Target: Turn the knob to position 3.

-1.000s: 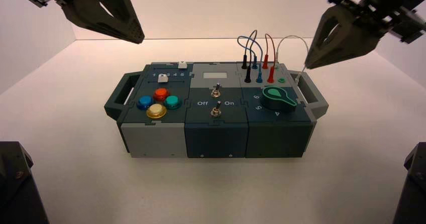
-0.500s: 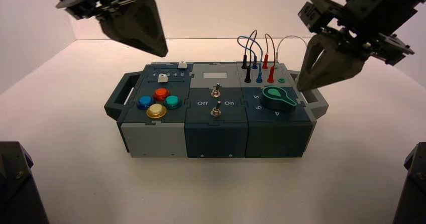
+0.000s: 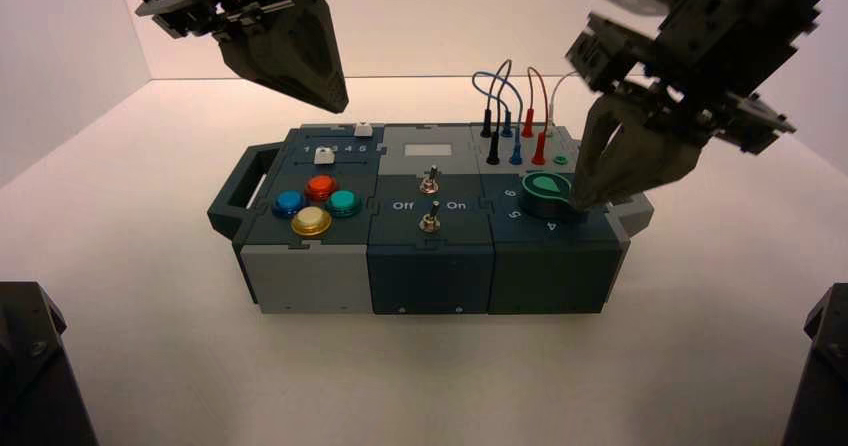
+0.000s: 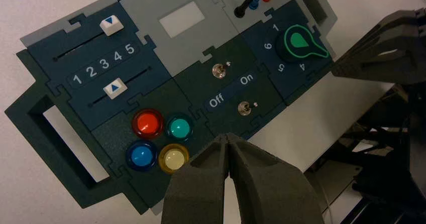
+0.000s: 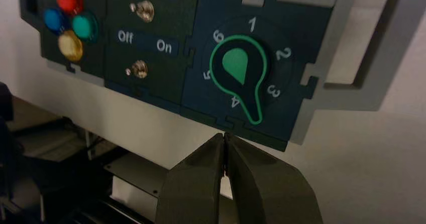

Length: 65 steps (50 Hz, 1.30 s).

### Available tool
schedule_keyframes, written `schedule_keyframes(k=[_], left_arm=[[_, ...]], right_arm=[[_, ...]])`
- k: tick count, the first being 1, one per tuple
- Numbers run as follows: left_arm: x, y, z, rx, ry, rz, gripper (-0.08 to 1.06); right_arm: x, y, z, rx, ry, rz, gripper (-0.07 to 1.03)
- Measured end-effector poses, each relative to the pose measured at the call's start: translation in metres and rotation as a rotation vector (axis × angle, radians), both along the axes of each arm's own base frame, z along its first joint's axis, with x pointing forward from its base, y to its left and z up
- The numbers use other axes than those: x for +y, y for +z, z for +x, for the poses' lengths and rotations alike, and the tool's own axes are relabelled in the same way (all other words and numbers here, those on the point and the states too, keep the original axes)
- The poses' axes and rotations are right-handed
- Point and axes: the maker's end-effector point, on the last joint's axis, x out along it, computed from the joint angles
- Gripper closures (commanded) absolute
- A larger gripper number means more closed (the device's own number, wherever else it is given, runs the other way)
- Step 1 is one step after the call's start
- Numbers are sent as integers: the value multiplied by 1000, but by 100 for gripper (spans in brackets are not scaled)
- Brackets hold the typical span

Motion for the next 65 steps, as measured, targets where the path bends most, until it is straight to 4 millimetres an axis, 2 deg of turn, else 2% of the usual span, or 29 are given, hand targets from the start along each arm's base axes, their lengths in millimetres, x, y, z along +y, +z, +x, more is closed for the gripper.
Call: schedule_keyframes(k=[18,49,65], left_arm=[[0,0,1,-3,0,-1,101],[-3,5,3,-14,-7,-7,101],[-3,5,3,-16,-11,-6,101]], right_arm=[[-1,-19,4,15,-7,-42,99],[2,-26,16,0,1,-70,99],[6,-22,22,-15,0,-60,99]])
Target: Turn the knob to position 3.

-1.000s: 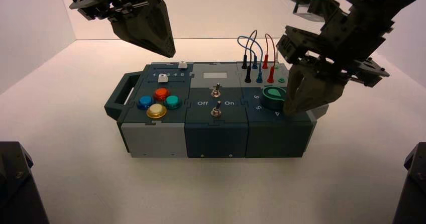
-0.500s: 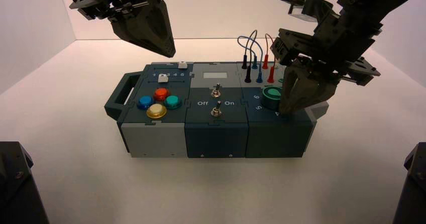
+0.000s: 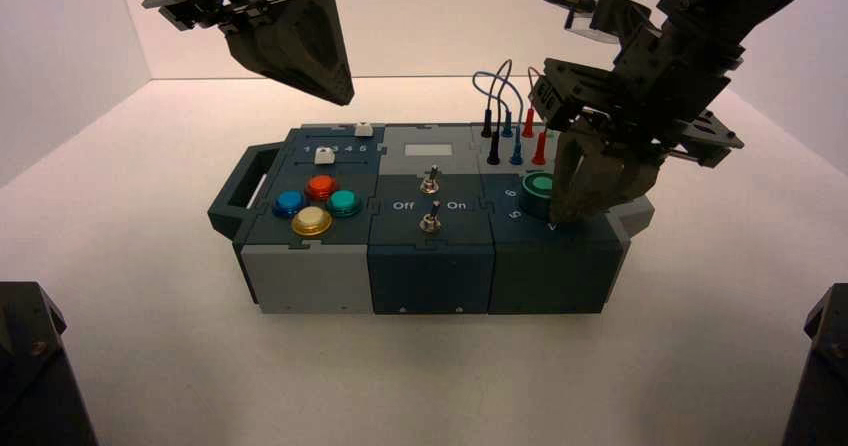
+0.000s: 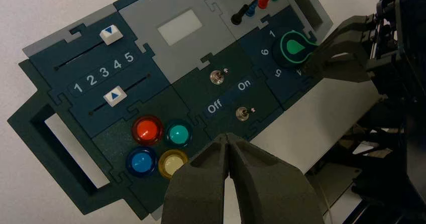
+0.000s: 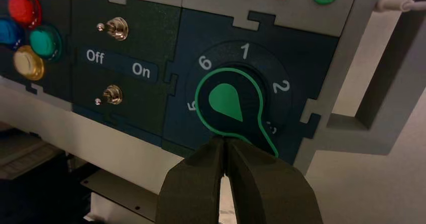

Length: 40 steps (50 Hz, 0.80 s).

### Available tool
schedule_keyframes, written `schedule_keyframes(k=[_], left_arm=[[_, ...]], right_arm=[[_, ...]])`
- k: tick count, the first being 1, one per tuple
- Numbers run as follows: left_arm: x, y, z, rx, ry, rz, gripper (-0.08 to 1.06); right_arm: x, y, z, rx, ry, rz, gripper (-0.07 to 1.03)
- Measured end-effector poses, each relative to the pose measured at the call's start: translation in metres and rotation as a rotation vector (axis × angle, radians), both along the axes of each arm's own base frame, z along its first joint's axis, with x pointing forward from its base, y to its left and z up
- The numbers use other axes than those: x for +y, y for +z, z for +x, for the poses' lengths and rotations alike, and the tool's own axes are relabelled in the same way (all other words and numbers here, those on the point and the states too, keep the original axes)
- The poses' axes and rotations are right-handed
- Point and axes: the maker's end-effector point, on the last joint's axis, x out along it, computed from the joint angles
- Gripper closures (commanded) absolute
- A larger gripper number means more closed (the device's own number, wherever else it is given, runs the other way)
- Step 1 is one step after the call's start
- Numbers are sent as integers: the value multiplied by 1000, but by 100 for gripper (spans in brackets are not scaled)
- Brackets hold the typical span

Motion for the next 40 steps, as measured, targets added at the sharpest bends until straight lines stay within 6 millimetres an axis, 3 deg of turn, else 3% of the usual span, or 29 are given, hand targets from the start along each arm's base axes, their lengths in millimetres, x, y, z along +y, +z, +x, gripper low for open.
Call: schedule_keyframes(k=[40], left_arm=[[-2,3,2,-9,-14,4,101]], right_arm=[[-8,7,-11,-24,16,15,99]])
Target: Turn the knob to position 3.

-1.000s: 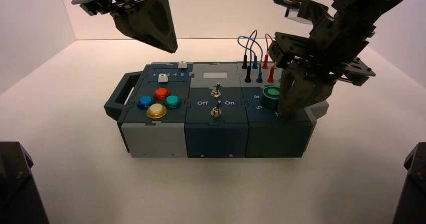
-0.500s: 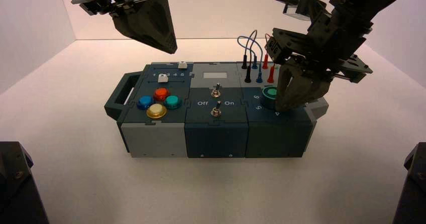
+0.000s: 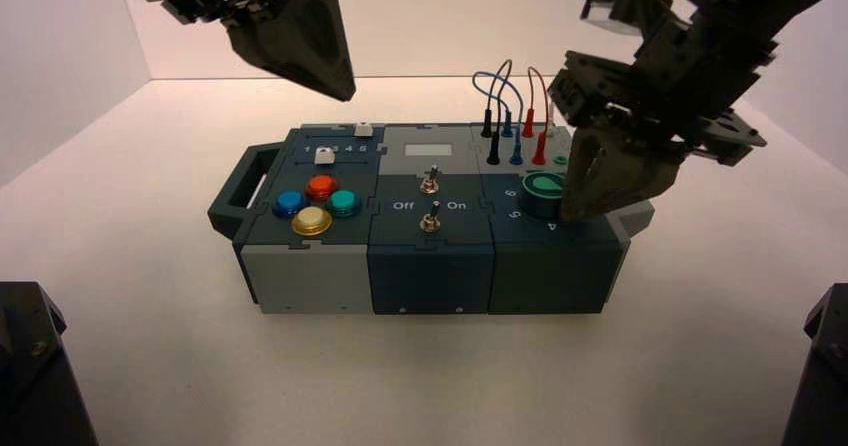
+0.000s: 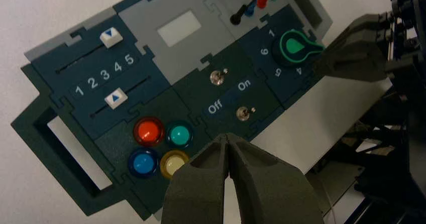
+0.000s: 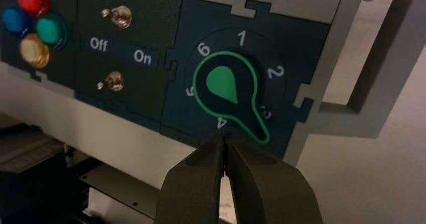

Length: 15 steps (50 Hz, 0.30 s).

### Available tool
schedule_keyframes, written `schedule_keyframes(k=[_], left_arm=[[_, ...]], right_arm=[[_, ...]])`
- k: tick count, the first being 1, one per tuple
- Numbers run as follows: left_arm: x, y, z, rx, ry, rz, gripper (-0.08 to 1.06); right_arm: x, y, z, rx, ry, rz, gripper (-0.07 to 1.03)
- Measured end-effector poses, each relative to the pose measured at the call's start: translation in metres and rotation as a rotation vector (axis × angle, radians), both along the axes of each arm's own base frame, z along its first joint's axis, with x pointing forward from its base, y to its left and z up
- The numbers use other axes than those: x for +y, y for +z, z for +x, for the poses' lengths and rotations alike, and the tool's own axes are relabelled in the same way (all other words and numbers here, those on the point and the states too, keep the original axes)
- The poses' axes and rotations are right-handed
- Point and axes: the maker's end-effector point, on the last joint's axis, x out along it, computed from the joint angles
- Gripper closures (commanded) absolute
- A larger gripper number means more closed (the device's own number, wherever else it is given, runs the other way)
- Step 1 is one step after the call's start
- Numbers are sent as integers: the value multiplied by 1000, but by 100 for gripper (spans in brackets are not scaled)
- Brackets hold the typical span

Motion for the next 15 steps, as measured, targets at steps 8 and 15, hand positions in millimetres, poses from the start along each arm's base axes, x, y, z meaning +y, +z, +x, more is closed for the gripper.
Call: schedule_keyframes(k=[8,15], left_arm=[[-4,3,4,-4,-1,0,101],[-8,4,8,-7,-3,2,101]], right_arm=[[-3,4,-3,-21,14,7,99],[-6,5,-7,-28,21,7,99]])
